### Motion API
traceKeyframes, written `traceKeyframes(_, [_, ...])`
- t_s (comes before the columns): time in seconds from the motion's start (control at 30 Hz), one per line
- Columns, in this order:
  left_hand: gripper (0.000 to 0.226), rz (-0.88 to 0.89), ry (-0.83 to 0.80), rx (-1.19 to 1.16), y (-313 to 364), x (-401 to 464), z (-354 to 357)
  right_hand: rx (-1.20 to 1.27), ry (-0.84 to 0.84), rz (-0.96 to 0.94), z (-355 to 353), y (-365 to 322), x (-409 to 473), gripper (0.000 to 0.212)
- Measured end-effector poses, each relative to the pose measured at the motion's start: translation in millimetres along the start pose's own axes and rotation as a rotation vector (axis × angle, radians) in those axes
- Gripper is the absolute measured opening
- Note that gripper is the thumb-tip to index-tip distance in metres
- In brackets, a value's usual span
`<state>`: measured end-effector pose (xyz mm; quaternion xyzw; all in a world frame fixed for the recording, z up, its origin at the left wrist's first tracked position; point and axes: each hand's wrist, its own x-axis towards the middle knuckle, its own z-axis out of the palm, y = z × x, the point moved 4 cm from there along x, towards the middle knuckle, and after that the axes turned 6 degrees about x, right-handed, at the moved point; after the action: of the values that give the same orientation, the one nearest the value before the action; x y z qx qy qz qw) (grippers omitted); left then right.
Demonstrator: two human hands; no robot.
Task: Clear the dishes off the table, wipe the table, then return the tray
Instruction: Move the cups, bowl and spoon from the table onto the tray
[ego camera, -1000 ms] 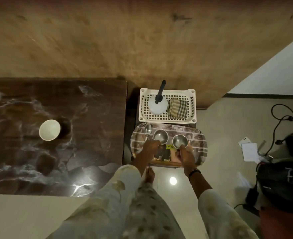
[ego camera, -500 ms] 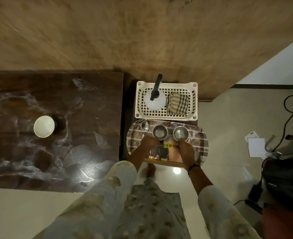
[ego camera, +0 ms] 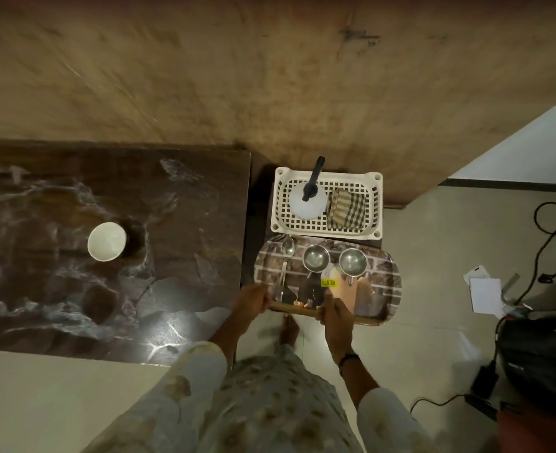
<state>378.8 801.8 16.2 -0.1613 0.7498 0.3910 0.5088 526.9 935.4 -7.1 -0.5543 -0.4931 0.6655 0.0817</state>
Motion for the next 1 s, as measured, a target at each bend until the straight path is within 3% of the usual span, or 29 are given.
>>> traceKeyframes(0.27, [0.032, -0.037, 0.214, -0.183, -27, -21, -126, -0.155, -0.256, -0.006, 125, -42, -13, 0.033])
traceKeyframes(0.47, [0.025, -0.107, 0.25, -0.412, -59, -24, -223, -0.32, -0.474, -0.014, 243, -46, -29, 0.029])
traceKeyframes(0.63, [0.022, -0.074, 0.27, -0.563, -88, -18, -303, -0.603, -0.685, 0.07, 359, -16, -38, 0.024])
traceKeyframes(0.77, [0.025, -0.078, 0.255, -0.653, -103, -8, -355, -0.582, -0.672, 0.181, 443, 3, -44, 0.027])
traceKeyframes(0.93, [0.021, -0.113, 0.288, -0.699, -119, 8, -391, -0.656, -0.621, 0.165, 512, 22, -36, 0.023])
traceKeyframes(1.0, [0.019, -0.111, 0.292, -0.701, -123, 10, -397, -0.611, -0.596, 0.183, 528, 30, -25, 0.043])
